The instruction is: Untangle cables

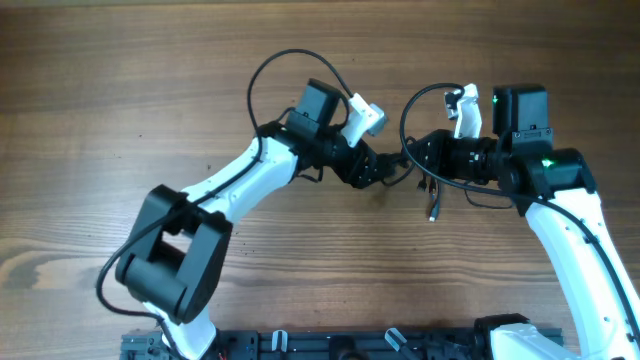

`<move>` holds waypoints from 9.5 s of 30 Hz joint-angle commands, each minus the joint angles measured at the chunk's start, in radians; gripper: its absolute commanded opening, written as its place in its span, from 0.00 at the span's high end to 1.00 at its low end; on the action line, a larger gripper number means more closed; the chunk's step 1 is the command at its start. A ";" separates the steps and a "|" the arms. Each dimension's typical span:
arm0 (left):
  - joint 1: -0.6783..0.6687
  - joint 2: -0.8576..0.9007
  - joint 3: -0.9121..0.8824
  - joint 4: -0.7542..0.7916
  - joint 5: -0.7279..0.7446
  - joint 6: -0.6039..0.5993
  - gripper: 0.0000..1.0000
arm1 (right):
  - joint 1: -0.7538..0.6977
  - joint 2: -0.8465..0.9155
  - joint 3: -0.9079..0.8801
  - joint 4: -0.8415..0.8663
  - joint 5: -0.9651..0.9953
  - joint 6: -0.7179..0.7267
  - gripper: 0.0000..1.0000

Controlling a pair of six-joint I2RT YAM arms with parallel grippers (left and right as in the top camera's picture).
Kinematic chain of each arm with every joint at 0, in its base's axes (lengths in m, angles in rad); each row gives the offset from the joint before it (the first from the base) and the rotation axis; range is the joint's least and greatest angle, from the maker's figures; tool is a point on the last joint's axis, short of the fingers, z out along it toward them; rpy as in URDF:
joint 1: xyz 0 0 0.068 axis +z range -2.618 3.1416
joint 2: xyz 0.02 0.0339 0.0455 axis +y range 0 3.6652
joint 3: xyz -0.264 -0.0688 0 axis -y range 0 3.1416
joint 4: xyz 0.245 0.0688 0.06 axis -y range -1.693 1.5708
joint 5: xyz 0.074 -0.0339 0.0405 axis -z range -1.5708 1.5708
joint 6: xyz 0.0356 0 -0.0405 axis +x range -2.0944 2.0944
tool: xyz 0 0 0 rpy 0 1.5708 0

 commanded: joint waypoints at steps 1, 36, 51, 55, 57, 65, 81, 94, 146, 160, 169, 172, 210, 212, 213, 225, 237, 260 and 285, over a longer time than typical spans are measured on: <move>-0.031 0.051 0.001 0.025 -0.003 0.019 0.38 | 0.001 0.002 0.021 0.013 -0.045 -0.013 0.96; -0.036 0.094 0.000 -0.018 -0.397 -0.162 0.96 | -0.528 0.001 0.022 0.745 -0.317 0.715 0.64; -0.032 0.078 0.001 -0.018 -0.373 -0.227 0.96 | -0.449 0.001 0.022 0.212 -0.009 0.121 0.23; -0.002 0.009 0.001 -0.018 -0.292 -0.373 0.96 | -0.352 0.001 0.022 0.161 -0.012 -0.001 0.18; 0.026 -0.039 0.001 -0.018 -0.223 -0.457 0.96 | -0.304 0.001 0.022 0.151 -0.013 -0.040 0.16; 0.217 -0.227 0.001 0.040 0.480 -0.629 0.96 | -0.204 0.001 0.022 0.151 -0.031 -0.125 0.12; 0.327 -0.236 0.001 0.235 0.618 -0.849 0.96 | -0.150 0.001 0.022 0.218 -0.140 -0.123 0.12; 0.323 -0.232 0.001 0.196 0.501 -0.449 0.96 | -0.065 0.019 0.022 0.305 -0.049 0.176 0.39; 0.282 -0.232 0.001 -0.084 -0.277 -0.713 0.96 | 0.011 -0.405 0.022 -0.063 0.667 0.331 0.96; 0.282 -0.232 0.001 -0.010 -0.102 -0.723 0.96 | 0.011 -0.026 0.022 0.000 0.249 0.250 0.96; 0.282 -0.232 0.001 -0.011 -0.096 -0.708 0.96 | 0.010 0.071 0.038 0.114 0.193 0.119 0.32; 0.282 -0.232 0.001 -0.011 -0.081 -0.708 0.96 | 0.010 0.071 0.081 0.114 0.193 0.074 0.26; 0.267 -0.232 0.001 -0.085 0.319 -0.453 0.96 | 0.074 0.269 0.108 0.240 0.061 -0.629 0.43; 0.267 -0.232 0.001 -0.085 0.319 -0.453 0.96 | 0.074 0.269 0.108 0.240 0.061 -0.630 0.46; 0.267 -0.232 0.001 -0.085 0.319 -0.453 0.96 | 0.074 0.269 0.108 0.241 0.060 -0.629 0.47; 0.267 -0.232 0.001 -0.085 0.319 -0.457 0.96 | 0.141 0.295 0.102 0.257 0.172 -0.553 0.73; 0.267 -0.232 0.001 -0.134 -0.125 -0.647 0.96 | 0.120 0.056 0.106 0.267 0.170 -0.253 0.96; 0.267 -0.195 0.001 -0.227 -0.299 -0.606 0.96 | -0.304 -0.193 0.105 0.168 0.014 0.024 0.78; 0.267 -0.196 0.001 -0.017 0.225 -0.408 0.96 | -0.009 0.355 0.105 0.182 0.071 -0.515 0.45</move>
